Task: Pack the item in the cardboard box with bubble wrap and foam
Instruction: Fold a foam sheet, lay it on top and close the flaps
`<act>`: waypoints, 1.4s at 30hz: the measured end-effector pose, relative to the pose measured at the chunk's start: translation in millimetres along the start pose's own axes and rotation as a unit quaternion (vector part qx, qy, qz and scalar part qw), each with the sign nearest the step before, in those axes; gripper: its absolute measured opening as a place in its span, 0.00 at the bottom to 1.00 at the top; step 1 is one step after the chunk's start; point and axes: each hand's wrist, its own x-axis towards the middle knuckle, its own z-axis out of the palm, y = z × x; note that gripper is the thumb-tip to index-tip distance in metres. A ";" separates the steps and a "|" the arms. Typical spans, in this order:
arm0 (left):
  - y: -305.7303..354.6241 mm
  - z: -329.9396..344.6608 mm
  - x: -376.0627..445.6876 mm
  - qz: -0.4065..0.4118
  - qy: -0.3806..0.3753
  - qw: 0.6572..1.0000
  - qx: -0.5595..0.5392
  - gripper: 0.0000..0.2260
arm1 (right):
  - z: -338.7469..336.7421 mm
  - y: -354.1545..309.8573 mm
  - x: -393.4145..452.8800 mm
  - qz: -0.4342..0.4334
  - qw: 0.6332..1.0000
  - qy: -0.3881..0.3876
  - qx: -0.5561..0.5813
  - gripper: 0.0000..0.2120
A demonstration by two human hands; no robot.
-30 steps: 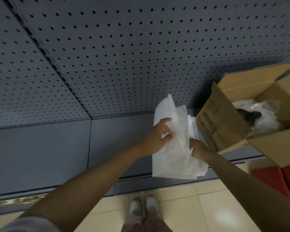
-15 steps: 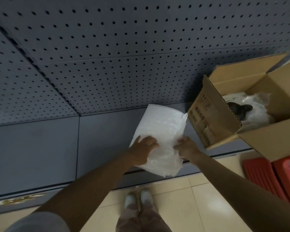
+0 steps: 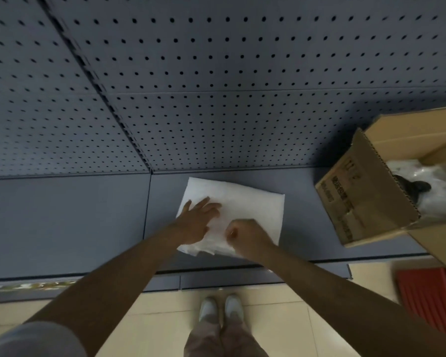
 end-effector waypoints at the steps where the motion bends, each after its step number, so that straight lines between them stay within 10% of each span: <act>1: -2.5 3.0 -1.7 -0.007 0.008 1.000 -0.016 0.23 | -7.2 6.8 2.5 -0.017 0.996 0.076 -0.032 0.09; 16: -0.3 81.3 -19.6 -0.045 0.136 0.989 0.034 0.25 | 36.2 98.4 40.4 -0.069 0.967 0.109 -0.218 0.41; 27: -20.2 68.3 -18.7 -0.042 0.174 0.977 -0.120 0.28 | 17.3 92.8 37.9 -0.041 0.987 0.104 -0.117 0.31; 31: -23.8 53.4 -24.7 -0.174 0.251 0.917 -0.259 0.29 | 8.8 92.5 40.7 0.066 0.961 0.261 0.058 0.27; 36: -47.1 52.4 -10.7 -0.235 0.261 0.772 -0.530 0.09 | -3.8 105.7 51.2 0.151 0.912 0.237 0.300 0.19; 42: -40.0 28.8 -11.7 -0.305 0.238 0.626 -0.677 0.14 | -12.3 103.9 52.8 0.161 0.890 0.197 0.379 0.09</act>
